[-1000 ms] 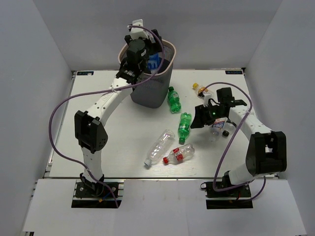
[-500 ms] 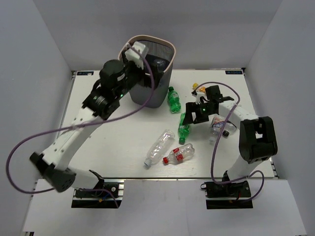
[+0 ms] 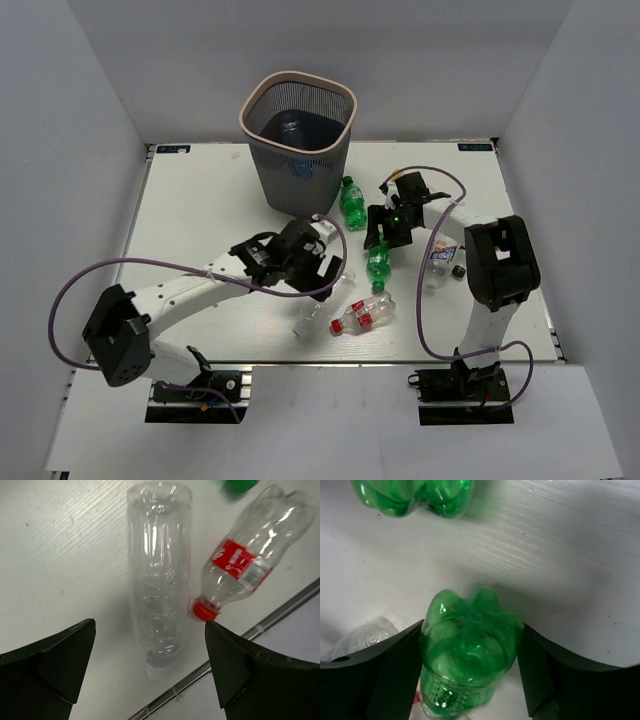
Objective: Put the plastic bottles in the bin
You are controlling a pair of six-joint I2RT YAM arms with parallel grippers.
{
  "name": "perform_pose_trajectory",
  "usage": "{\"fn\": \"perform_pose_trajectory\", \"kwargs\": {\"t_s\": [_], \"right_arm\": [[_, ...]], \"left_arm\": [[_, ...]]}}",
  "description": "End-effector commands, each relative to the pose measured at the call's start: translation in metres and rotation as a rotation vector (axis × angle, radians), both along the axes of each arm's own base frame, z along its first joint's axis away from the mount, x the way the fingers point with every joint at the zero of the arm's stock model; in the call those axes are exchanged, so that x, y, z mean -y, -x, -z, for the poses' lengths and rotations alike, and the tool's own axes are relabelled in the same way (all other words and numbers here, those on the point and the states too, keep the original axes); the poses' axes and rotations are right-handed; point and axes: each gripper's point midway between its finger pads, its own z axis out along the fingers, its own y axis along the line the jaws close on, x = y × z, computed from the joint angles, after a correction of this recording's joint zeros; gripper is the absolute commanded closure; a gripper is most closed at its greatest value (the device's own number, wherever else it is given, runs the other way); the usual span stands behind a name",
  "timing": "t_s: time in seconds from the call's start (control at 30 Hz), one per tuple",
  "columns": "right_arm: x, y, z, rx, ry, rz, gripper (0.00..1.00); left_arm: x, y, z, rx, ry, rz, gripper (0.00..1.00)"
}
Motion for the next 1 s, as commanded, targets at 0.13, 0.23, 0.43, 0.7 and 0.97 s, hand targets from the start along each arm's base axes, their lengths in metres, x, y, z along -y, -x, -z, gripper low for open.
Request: {"fn": "perform_pose_trajectory", "kwargs": {"t_s": [0.13,0.23,0.43,0.7,0.97], "right_arm": [[0.009,-0.002,-0.01,0.063,0.034,0.014,0.77],[0.01,-0.002,-0.04,0.15,0.009,-0.054,1.0],[0.013,-0.015,-0.175,0.543,-0.08,-0.132,1.0],[-0.008,-0.031,-0.365,1.029,-0.284,-0.139,1.0],[-0.04,-0.066,-0.478,1.309,-0.563,-0.105,1.0]], "left_arm": [[0.01,-0.005,0.025,0.065,-0.036,-0.081,0.0],[0.021,-0.004,0.036,0.068,-0.032,-0.061,0.0],[0.027,-0.002,0.065,0.056,-0.069,-0.049,0.0],[0.026,0.003,0.097,0.051,-0.124,-0.06,0.0],[0.017,0.011,0.124,0.025,-0.12,-0.076,0.65]]}}
